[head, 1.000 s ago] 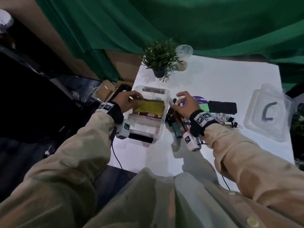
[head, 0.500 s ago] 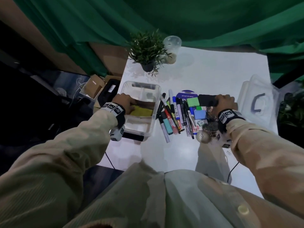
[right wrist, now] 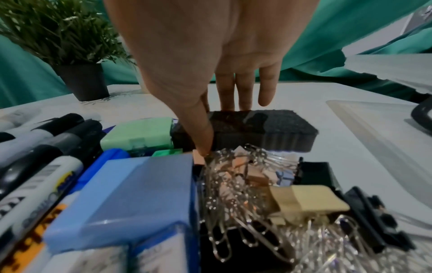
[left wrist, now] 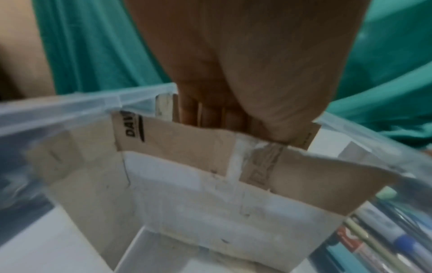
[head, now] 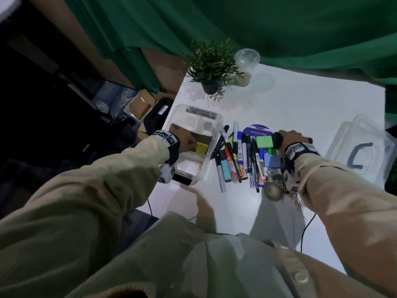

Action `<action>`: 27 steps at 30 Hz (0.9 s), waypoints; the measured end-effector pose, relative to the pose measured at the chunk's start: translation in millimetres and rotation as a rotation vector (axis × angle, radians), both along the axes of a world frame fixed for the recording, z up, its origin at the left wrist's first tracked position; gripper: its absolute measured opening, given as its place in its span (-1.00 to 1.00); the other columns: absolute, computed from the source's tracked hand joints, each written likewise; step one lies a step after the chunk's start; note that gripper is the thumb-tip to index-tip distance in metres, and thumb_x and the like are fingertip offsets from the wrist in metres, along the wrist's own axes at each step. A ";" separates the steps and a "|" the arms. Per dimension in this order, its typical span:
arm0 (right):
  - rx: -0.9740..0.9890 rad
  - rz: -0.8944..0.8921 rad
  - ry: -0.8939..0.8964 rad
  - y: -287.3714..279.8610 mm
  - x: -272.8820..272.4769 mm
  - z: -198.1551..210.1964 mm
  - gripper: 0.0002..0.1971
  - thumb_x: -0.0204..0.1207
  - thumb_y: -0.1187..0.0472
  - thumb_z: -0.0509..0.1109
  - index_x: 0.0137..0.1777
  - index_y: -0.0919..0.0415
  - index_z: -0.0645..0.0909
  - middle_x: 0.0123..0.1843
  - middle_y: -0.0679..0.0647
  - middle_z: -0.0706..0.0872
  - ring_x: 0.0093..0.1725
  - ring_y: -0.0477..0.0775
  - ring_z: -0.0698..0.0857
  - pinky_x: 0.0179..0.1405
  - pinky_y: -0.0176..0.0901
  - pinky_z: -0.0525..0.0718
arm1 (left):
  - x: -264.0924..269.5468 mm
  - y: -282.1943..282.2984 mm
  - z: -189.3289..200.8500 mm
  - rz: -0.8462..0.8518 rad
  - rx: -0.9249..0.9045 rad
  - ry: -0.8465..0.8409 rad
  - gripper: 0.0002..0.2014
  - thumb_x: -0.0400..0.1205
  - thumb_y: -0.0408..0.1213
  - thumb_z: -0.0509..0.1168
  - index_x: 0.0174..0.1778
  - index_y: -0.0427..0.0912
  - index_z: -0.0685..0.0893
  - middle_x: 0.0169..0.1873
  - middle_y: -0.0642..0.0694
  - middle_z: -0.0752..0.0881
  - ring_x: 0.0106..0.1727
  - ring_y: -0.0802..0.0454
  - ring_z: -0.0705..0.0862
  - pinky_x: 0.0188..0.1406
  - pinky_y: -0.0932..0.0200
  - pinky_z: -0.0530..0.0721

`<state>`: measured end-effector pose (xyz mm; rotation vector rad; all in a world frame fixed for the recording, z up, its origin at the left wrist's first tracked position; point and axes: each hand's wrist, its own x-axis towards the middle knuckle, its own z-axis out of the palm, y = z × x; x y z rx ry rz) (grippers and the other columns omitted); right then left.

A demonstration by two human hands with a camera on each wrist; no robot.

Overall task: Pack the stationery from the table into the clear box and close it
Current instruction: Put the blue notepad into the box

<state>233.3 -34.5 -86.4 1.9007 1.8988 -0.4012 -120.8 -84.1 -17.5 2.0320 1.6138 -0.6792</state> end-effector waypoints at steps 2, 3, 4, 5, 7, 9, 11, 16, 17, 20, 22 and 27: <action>0.035 -0.006 0.021 -0.1 2.3 -0.1 -0.54 0.41 0.02 0.39 0.30 0.10 0.50 0.17 0.20 0.63 0.17 0.29 0.65 0.19 0.13 0.61 | -1.5 0.4 -5.2 0.016 -0.059 -0.003 -0.70 0.72 0.02 0.15 0.19 0.08 0.74 0.23 -0.01 0.72 0.24 -0.06 0.63 0.33 0.05 0.47; 0.063 -0.017 0.041 -1.1 4.3 3.0 -0.54 0.42 0.00 0.37 0.30 0.12 0.50 0.18 0.22 0.62 0.17 0.31 0.64 0.20 0.13 0.59 | -1.8 0.3 -8.4 0.017 -0.076 -0.002 -0.68 0.73 0.03 0.12 0.22 0.07 0.72 0.27 -0.04 0.69 0.27 -0.08 0.62 0.33 0.07 0.47; 0.103 -0.025 0.062 -1.8 6.9 6.7 -0.54 0.45 -0.02 0.35 0.31 0.14 0.49 0.19 0.25 0.61 0.18 0.33 0.62 0.22 0.13 0.56 | -1.1 0.1 -9.6 0.012 -0.087 0.008 -0.66 0.74 0.03 0.09 0.27 0.07 0.70 0.31 -0.07 0.67 0.31 -0.10 0.59 0.36 0.06 0.46; 0.149 -0.043 0.080 -2.3 9.2 10.9 -0.52 0.46 -0.04 0.34 0.33 0.16 0.49 0.21 0.27 0.60 0.19 0.34 0.61 0.24 0.13 0.52 | -1.2 0.7 -11.8 0.012 -0.095 0.010 -0.64 0.75 0.04 0.06 0.32 0.08 0.67 0.36 -0.07 0.64 0.35 -0.12 0.57 0.41 0.03 0.44; 0.220 -0.103 0.151 -3.7 14.1 21.9 -0.42 0.42 -0.06 0.41 0.39 0.18 0.44 0.23 0.29 0.61 0.22 0.35 0.60 0.29 0.15 0.48 | -2.2 2.4 -15.1 0.024 -0.115 0.006 -0.62 0.74 0.08 0.04 0.37 0.13 0.63 0.42 -0.04 0.59 0.42 -0.12 0.52 0.50 -0.03 0.38; 0.308 -0.219 0.295 -6.9 16.3 31.7 -0.36 0.38 -0.10 0.45 0.39 0.16 0.38 0.21 0.28 0.65 0.20 0.34 0.62 0.26 0.13 0.44 | -4.7 3.2 -17.2 0.041 -0.113 -0.009 -0.62 0.71 0.13 0.07 0.32 0.17 0.66 0.40 -0.03 0.61 0.39 -0.12 0.54 0.51 -0.06 0.38; 0.366 -0.393 0.487 -14.0 12.8 43.9 -0.44 0.39 -0.12 0.42 0.31 0.12 0.37 0.12 0.22 0.71 0.14 0.31 0.65 0.19 0.07 0.48 | -6.6 3.3 -18.1 0.076 -0.070 -0.054 -0.63 0.67 0.16 0.13 0.24 0.17 0.71 0.31 -0.04 0.68 0.32 -0.12 0.59 0.48 -0.06 0.40; 0.170 -0.545 0.955 -33.9 -25.3 67.8 -0.63 0.61 -0.09 0.28 0.19 0.18 0.62 0.16 0.16 0.71 0.10 0.12 0.63 0.02 -0.21 0.44 | -4.4 6.6 -3.4 0.153 0.064 -0.114 -0.69 0.65 -0.01 0.17 -0.06 -0.04 0.78 -0.07 -0.13 0.78 -0.02 -0.16 0.69 -0.04 0.16 0.54; 0.119 -0.521 1.039 -38.7 -37.4 71.3 -0.65 0.63 -0.07 0.29 0.17 0.19 0.64 0.15 0.16 0.71 0.10 0.11 0.63 0.02 -0.20 0.46 | -3.1 7.8 2.9 0.185 0.085 -0.183 -0.72 0.64 -0.05 0.19 -0.17 -0.06 0.76 -0.16 -0.12 0.77 -0.09 -0.13 0.70 -0.16 0.21 0.50; 0.022 -0.475 1.276 -56.2 -76.0 83.8 -0.77 0.59 -0.02 0.38 0.00 0.12 0.72 0.01 0.11 0.75 -0.01 0.04 0.66 0.02 -0.14 0.57 | 2.5 6.3 23.6 0.202 0.263 -0.418 -0.84 0.61 -0.06 0.29 -0.25 0.01 0.67 -0.23 -0.08 0.74 -0.20 0.01 0.63 -0.22 0.25 0.43; 0.012 -0.495 1.353 -64.3 -97.5 91.8 -0.84 0.46 -0.01 0.53 -0.20 0.05 0.72 -0.12 0.08 0.79 -0.15 -0.02 0.70 -0.05 -0.15 0.64 | 7.3 4.3 36.5 0.237 0.335 -0.637 -0.87 0.56 -0.08 0.36 -0.06 -0.01 0.68 -0.21 -0.04 0.72 -0.20 0.05 0.63 -0.20 0.23 0.51; -0.022 -0.524 1.353 -70.7 -134.5 95.0 -0.71 0.29 -0.11 0.63 -0.38 0.05 0.67 -0.33 0.00 0.75 -0.31 -0.01 0.65 -0.24 -0.18 0.58 | 0.4 4.7 54.6 0.271 0.026 -1.016 -0.70 0.58 -0.33 0.40 0.24 -0.11 0.64 0.05 -0.10 0.72 0.00 0.09 0.67 0.03 0.18 0.68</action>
